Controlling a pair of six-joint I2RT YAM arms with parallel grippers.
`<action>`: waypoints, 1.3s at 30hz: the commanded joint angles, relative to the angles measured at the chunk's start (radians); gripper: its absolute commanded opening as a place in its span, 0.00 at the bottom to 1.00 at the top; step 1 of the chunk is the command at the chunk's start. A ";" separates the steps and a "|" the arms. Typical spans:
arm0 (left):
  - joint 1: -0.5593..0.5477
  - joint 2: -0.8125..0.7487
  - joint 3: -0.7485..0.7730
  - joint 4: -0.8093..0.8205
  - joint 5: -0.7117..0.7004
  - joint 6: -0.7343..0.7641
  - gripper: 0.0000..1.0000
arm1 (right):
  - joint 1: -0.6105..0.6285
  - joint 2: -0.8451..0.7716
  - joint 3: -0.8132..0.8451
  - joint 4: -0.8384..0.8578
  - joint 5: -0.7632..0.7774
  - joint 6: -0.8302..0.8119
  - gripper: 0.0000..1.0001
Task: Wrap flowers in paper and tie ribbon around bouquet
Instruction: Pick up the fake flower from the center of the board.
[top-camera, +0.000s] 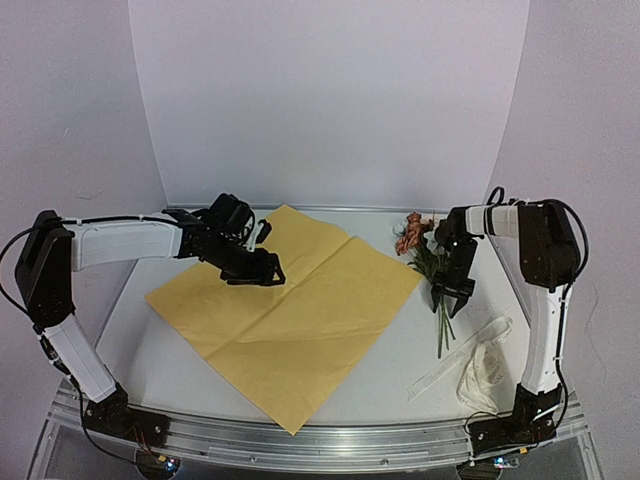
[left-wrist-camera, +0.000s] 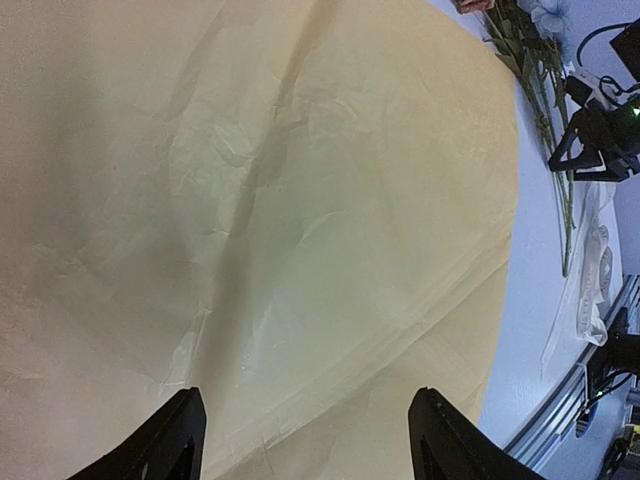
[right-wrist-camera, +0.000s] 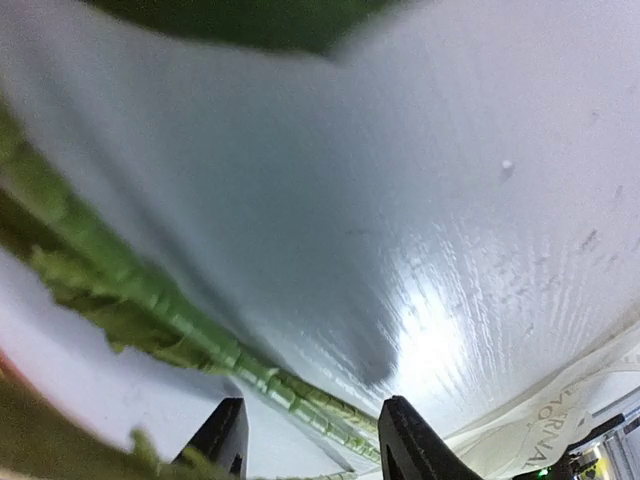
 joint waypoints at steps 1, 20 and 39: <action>0.008 -0.022 -0.009 0.039 0.019 -0.005 0.72 | 0.021 0.024 -0.035 -0.011 -0.015 0.077 0.39; 0.185 -0.060 -0.142 0.125 -0.123 -0.227 0.69 | 0.097 -0.105 -0.073 -0.025 0.062 -0.049 0.00; 0.534 -0.356 -0.453 -0.023 -0.366 -0.482 0.85 | 0.085 -0.296 0.003 -0.037 0.027 -0.047 0.00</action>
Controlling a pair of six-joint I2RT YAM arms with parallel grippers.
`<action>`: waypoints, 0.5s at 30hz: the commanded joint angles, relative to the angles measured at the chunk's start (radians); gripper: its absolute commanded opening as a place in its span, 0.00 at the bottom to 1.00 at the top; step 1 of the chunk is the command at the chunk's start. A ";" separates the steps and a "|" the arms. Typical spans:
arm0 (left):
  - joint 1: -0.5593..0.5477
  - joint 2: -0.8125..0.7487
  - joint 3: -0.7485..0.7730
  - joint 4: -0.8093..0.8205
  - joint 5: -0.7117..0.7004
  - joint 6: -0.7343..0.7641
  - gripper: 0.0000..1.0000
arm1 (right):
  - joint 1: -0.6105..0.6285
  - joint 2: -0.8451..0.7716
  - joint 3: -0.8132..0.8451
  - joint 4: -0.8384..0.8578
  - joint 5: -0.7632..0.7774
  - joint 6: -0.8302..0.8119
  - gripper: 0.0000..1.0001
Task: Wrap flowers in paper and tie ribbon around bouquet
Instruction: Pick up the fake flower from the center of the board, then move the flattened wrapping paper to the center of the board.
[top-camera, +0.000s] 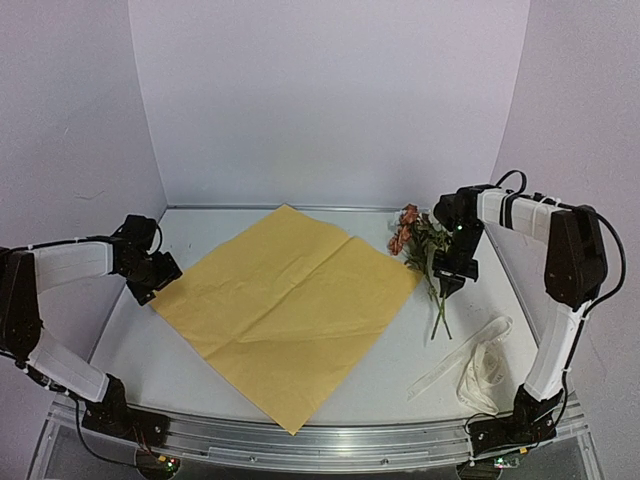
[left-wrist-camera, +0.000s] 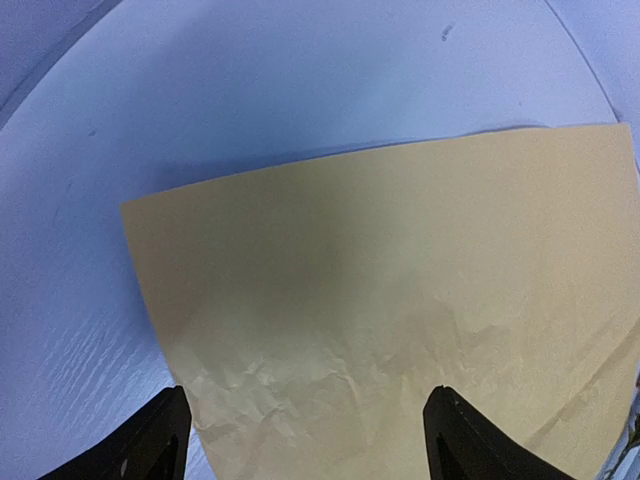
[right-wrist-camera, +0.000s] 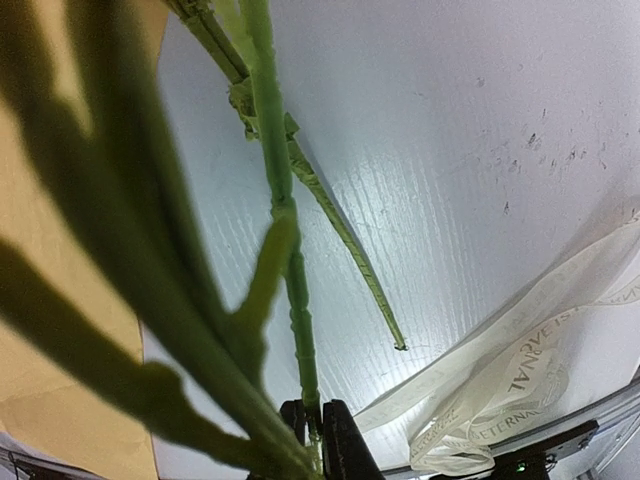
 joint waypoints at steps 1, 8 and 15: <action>0.009 -0.090 -0.075 -0.058 -0.072 -0.113 0.86 | -0.005 -0.056 0.040 -0.010 -0.009 0.005 0.00; 0.009 -0.109 -0.211 0.115 0.100 -0.144 0.90 | -0.004 -0.077 0.047 -0.003 -0.048 -0.016 0.00; 0.008 -0.032 -0.241 0.225 0.204 -0.157 0.76 | -0.004 -0.144 -0.020 0.032 -0.024 -0.012 0.00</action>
